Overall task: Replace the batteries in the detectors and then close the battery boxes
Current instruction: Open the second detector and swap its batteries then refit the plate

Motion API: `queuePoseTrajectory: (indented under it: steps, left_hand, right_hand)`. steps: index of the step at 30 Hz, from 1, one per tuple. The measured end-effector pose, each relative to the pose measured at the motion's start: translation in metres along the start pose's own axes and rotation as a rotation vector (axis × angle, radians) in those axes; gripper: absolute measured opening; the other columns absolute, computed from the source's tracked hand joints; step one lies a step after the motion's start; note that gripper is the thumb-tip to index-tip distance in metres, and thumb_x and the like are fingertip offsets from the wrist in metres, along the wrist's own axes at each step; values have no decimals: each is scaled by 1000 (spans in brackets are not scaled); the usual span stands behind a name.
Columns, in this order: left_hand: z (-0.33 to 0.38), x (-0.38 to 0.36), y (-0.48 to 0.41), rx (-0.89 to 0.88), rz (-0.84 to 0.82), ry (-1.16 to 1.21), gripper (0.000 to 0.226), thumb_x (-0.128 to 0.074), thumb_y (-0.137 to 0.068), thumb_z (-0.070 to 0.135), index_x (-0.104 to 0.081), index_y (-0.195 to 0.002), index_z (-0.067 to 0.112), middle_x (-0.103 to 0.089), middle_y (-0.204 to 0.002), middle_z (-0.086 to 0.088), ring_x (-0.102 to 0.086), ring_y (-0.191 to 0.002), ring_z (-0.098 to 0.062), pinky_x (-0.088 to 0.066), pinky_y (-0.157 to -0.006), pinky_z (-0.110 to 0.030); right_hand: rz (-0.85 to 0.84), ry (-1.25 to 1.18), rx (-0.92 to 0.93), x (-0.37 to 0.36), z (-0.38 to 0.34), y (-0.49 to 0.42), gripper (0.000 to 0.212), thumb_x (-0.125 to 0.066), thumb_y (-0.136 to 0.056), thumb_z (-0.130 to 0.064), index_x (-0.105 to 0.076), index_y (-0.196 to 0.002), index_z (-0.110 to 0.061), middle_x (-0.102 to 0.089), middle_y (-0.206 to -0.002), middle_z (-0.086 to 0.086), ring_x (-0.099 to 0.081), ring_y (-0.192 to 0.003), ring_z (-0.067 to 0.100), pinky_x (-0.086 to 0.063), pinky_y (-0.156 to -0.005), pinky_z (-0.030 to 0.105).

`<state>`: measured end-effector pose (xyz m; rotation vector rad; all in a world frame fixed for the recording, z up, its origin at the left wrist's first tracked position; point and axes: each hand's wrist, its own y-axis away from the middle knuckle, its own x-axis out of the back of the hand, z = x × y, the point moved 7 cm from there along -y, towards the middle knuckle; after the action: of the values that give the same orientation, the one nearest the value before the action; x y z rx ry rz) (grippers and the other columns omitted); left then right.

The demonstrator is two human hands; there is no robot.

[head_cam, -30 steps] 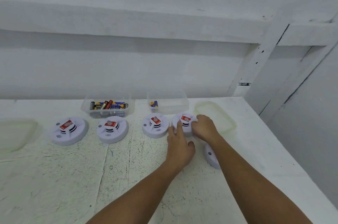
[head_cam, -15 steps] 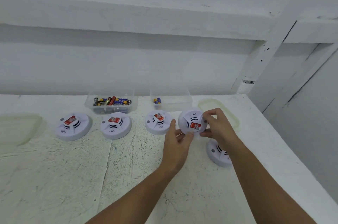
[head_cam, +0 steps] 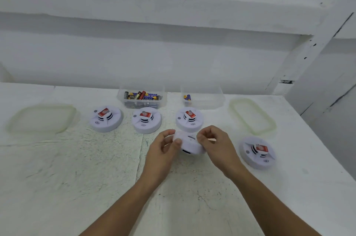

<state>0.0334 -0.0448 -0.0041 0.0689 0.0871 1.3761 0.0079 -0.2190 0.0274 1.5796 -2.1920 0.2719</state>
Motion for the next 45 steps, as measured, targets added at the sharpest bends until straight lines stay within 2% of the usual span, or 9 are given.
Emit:
queuePoseTrajectory:
  steps: [6, 12, 17, 21, 23, 27, 36, 41, 45]
  left_hand:
    - [-10, 43, 4, 12, -185, -83, 39, -64, -88, 5, -58, -123, 22, -67, -120, 7, -63, -109, -7, -51, -94, -27]
    - [-17, 69, 5, 17, -272, -253, 50, -69, -80, 36, -55, -127, 43, -62, -126, 17, -52, -94, -20, -47, -97, -55]
    - [-9, 83, -4, -46, -166, -380, 43, -67, -88, 18, -58, -117, 48, -66, -113, 15, -61, -94, -27, -52, -90, -42]
    - [-9, 81, -1, -57, -225, -395, 48, -71, -82, 16, -59, -121, 42, -64, -116, 17, -59, -104, -1, -47, -100, -38]
    - [-6, 76, 3, -57, -253, -528, 66, -72, -68, 29, -49, -127, 46, -50, -127, 27, -40, -123, 10, -28, -111, -33]
    - [6, 60, 8, -110, -318, -755, 100, -86, -53, 50, -28, -134, 48, -26, -123, 38, 4, -103, 41, -12, -103, -29]
    - [4, 49, -9, -153, -277, -775, 104, -87, -48, 57, -33, -136, 43, -43, -103, 40, -8, -93, 39, -19, -101, -33]
    - [-3, 51, -15, -114, -314, -795, 100, -67, -31, 78, -27, -121, 59, -46, -102, 40, -25, -97, 5, -19, -95, -29]
    - [-2, 52, -16, -114, -295, -763, 104, -65, -30, 76, -27, -124, 56, -43, -102, 40, -3, -91, 37, -18, -102, -31]
  right_hand:
    - [-85, 156, 161, -44, -7, 17, 7, -62, -87, -18, -68, -90, -21, -63, -96, -13, -58, -94, 3, -47, -80, 21]
    - [-111, 325, 336, -62, -24, 26, 14, -62, -88, -15, -71, -99, -18, -56, -107, -9, -49, -94, -11, -33, -78, -2]
    - [-173, 450, 366, -67, -25, 34, 24, -61, -89, -24, -69, -112, -26, -43, -114, -12, -47, -106, 5, -37, -87, 7]
    - [-207, 575, 416, -68, -29, 38, 27, -62, -88, -31, -67, -114, -31, -44, -117, -7, -42, -109, 12, -34, -90, 20]
    - [-233, 631, 463, -68, -36, 35, 26, -63, -87, -33, -69, -113, -28, -48, -126, -4, -40, -117, 13, -28, -94, 19]
    - [-356, 691, 544, -78, -49, 32, 23, -57, -92, -22, -67, -109, -12, -46, -141, 0, -40, -129, 17, -24, -96, 14]
    - [-487, 778, 563, -87, -38, 30, 25, -38, -101, -18, -48, -122, -11, -26, -155, -2, -23, -143, 12, -31, -97, 20]
    - [-558, 773, 553, -86, -35, 24, 48, -39, -100, -11, -28, -147, -15, -20, -157, -6, -28, -139, 12, -19, -87, 4]
    - [-617, 703, 518, -84, -36, 14, 52, -43, -99, -14, -28, -148, -23, -23, -156, -8, -31, -138, 11, -32, -100, 15]
